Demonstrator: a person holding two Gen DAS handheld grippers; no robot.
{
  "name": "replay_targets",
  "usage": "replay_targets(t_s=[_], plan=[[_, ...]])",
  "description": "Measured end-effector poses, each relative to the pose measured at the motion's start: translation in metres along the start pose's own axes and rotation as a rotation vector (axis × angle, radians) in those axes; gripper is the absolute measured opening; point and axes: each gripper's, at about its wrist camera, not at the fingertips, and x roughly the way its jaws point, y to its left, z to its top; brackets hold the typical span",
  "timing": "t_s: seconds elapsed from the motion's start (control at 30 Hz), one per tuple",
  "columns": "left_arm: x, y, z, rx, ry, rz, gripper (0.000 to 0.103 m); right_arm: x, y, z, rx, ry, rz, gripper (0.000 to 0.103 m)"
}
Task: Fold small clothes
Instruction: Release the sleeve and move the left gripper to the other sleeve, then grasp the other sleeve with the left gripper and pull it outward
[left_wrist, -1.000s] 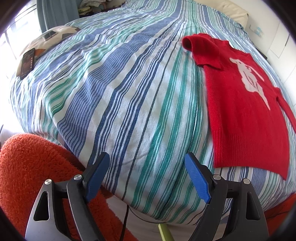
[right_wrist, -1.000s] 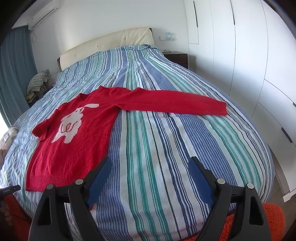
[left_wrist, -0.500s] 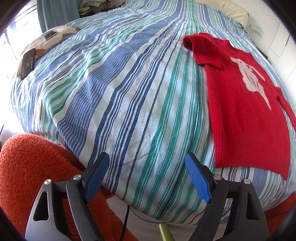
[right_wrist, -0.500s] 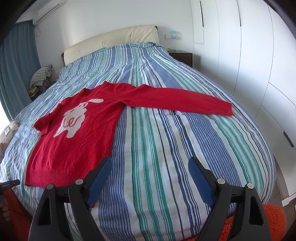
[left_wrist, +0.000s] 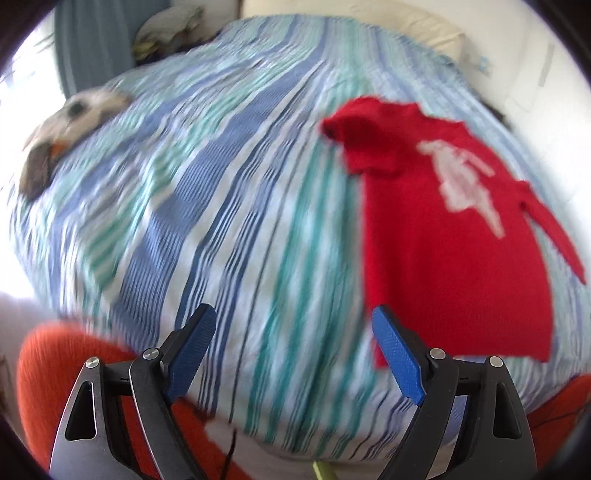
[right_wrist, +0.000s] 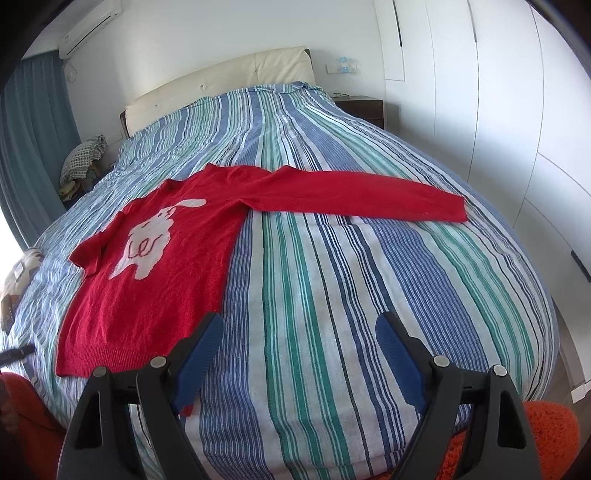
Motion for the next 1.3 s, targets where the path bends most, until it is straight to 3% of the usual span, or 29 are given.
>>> replay_targets(t_s=[0.07, 0.13, 0.33, 0.4, 0.47, 0.57, 0.6, 0.63, 0.67, 0.73, 0.8, 0.9, 1.03, 1.1, 1.3], plan=[[-0.005, -0.015, 0.028, 0.084, -0.054, -0.010, 0.088, 0.003, -0.002, 0.000, 0.011, 0.011, 0.004, 0.084], [0.000, -0.035, 0.063, 0.169, -0.089, -0.032, 0.095, 0.006, -0.002, 0.000, 0.021, 0.018, 0.009, 0.084], [0.068, -0.088, 0.108, 0.396, -0.061, -0.048, 0.096, 0.007, -0.003, -0.001, 0.030, 0.025, 0.012, 0.084], [0.100, -0.104, 0.110, 0.467, -0.002, -0.029, 0.079, 0.008, -0.003, -0.001, 0.030, 0.030, 0.011, 0.084], [0.122, -0.112, 0.109, 0.480, 0.051, -0.004, 0.069, 0.010, -0.003, -0.002, 0.029, 0.040, 0.013, 0.084], [0.142, -0.113, 0.112, 0.453, 0.076, -0.024, 0.068, 0.016, 0.001, -0.003, 0.013, 0.061, 0.016, 0.084], [0.147, -0.112, 0.113, 0.442, 0.075, -0.030, 0.059, 0.017, 0.003, -0.004, 0.007, 0.066, 0.017, 0.084], [0.149, -0.110, 0.114, 0.423, 0.076, -0.037, 0.046, 0.019, 0.005, -0.004, -0.002, 0.073, 0.021, 0.084], [0.151, -0.105, 0.118, 0.387, 0.086, -0.046, 0.008, 0.020, 0.007, -0.005, -0.010, 0.077, 0.024, 0.084], [0.143, -0.084, 0.128, 0.259, 0.075, -0.084, 0.006, 0.022, 0.012, -0.006, -0.028, 0.084, 0.030, 0.084], [0.115, -0.051, 0.143, 0.122, 0.010, -0.137, 0.005, 0.022, 0.018, -0.008, -0.050, 0.088, 0.039, 0.084], [0.080, 0.002, 0.164, 0.009, -0.050, -0.158, 0.005, 0.023, 0.024, -0.009, -0.080, 0.091, 0.046, 0.084], [0.066, 0.086, 0.191, -0.172, -0.044, -0.119, 0.005, 0.030, 0.029, -0.010, -0.092, 0.108, 0.059, 0.084], [0.070, 0.124, 0.196, -0.232, -0.035, -0.052, 0.005, 0.032, 0.030, -0.010, -0.091, 0.113, 0.062, 0.084], [0.096, 0.171, 0.181, -0.302, 0.025, 0.059, 0.005, 0.030, 0.031, -0.011, -0.099, 0.112, 0.054, 0.084]])
